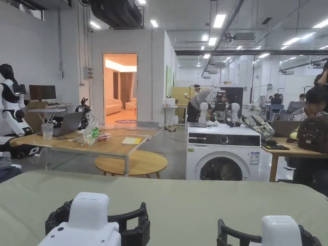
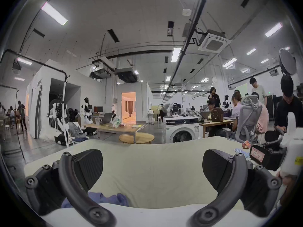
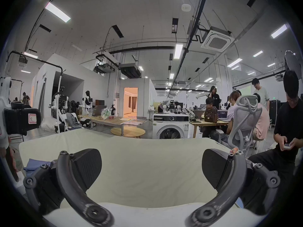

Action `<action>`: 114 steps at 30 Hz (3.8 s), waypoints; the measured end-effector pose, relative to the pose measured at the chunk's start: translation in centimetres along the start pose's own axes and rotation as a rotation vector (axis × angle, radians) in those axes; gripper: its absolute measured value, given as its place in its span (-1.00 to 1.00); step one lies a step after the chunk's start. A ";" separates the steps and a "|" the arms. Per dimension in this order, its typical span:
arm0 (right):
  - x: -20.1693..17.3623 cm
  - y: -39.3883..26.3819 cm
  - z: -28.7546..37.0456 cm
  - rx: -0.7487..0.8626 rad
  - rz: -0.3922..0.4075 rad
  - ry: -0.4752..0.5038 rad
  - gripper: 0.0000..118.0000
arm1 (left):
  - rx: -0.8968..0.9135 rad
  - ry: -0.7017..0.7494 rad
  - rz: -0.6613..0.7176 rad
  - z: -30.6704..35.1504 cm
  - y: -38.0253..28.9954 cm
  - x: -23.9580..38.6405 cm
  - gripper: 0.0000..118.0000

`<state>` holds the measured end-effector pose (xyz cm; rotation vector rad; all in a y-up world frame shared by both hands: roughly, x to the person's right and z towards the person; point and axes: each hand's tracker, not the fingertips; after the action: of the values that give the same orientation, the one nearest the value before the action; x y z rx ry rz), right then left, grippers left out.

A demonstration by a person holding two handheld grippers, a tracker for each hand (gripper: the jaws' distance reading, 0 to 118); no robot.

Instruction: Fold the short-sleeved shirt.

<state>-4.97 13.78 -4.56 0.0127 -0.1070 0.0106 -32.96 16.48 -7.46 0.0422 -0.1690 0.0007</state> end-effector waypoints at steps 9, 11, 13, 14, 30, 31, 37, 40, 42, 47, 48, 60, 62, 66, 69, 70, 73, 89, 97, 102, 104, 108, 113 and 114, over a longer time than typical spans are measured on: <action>-1.4 -0.2 2.4 -0.013 0.023 -0.014 1.00 | -0.013 0.029 0.062 2.4 -0.6 -0.1 1.00; -1.5 -0.5 2.5 -0.022 0.030 -0.014 1.00 | -0.011 0.040 0.030 2.4 -1.0 -0.1 1.00; -1.6 -0.8 2.5 -0.029 0.034 -0.013 1.00 | -0.029 0.036 -0.008 2.3 -1.2 0.0 1.00; -1.7 -1.0 2.6 -0.030 0.035 -0.017 1.00 | -0.039 0.031 -0.025 2.3 -1.4 0.1 1.00; -0.5 -1.6 2.9 -0.042 -0.011 -0.008 1.00 | 0.056 0.035 0.000 4.8 -1.1 -0.4 1.00; -0.5 -1.6 2.9 -0.041 -0.014 -0.006 1.00 | 0.054 0.031 0.007 4.8 -1.2 -0.4 1.00; -0.5 -1.7 3.0 -0.043 -0.003 0.012 1.00 | -0.012 0.026 0.008 4.3 -1.6 -0.3 1.00; -0.4 -1.8 3.0 -0.050 -0.003 0.014 1.00 | -0.005 -0.007 0.030 4.6 -1.8 -0.2 1.00; -0.4 -1.9 3.0 -0.054 -0.002 0.019 1.00 | 0.007 -0.014 0.029 4.9 -1.8 0.1 1.00; -0.4 -1.9 3.2 -0.051 0.007 0.021 1.00 | 0.013 0.003 -0.047 4.7 -1.6 0.0 1.00; -0.5 -1.9 3.2 -0.051 0.008 0.022 1.00 | 0.016 0.010 -0.056 4.8 -1.6 0.2 1.00; -0.4 -2.0 3.5 -0.053 -0.021 0.036 1.00 | 0.009 -0.007 -0.053 4.7 -2.4 -0.2 1.00; -0.3 -2.0 3.5 -0.052 -0.031 0.037 1.00 | 0.014 -0.011 -0.054 4.7 -2.3 -0.1 1.00; -0.3 -1.9 3.5 -0.054 -0.055 0.053 1.00 | 0.009 -0.032 -0.051 4.6 -2.4 -0.2 1.00; -0.3 -1.9 3.6 -0.050 -0.046 0.050 1.00 | 0.015 -0.033 -0.052 4.6 -2.5 -0.2 1.00; -0.3 -1.9 3.6 -0.050 -0.038 0.049 1.00 | 0.017 -0.032 -0.051 4.7 -2.5 -0.2 1.00; -0.4 -2.0 3.7 -0.048 -0.019 0.044 1.00 | 0.024 -0.033 -0.048 4.7 -2.5 -0.4 1.00; -0.2 -1.9 3.9 -0.038 -0.031 0.046 1.00 | 0.027 -0.017 -0.057 4.4 -2.4 -0.3 1.00; -0.1 -1.8 4.1 -0.023 -0.026 0.032 0.90 | 0.022 -0.013 -0.066 5.1 -2.3 0.2 0.98; 0.0 -1.8 4.1 -0.036 -0.024 0.047 0.10 | 0.023 -0.017 -0.062 5.0 -2.4 -0.1 -0.11; 0.0 -1.9 4.0 -0.041 -0.030 0.053 -0.44 | 0.010 -0.030 -0.062 4.9 -2.4 -0.2 -0.60; 0.0 -2.2 3.8 -0.060 -0.033 0.057 -1.00 | 0.002 -0.035 -0.065 4.9 -2.7 -0.1 -1.00; 0.0 -2.4 3.8 -0.073 -0.036 0.058 -1.00 | 0.004 0.001 -0.033 4.8 -2.9 -0.6 -1.00; -0.1 -2.4 3.9 -0.069 -0.028 0.051 -1.00 | 0.005 0.009 -0.024 4.8 -2.9 -0.8 -1.00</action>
<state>-5.46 11.29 -0.72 -0.0548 -0.0566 -0.0210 -34.51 13.39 -2.93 0.0493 -0.1593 -0.0229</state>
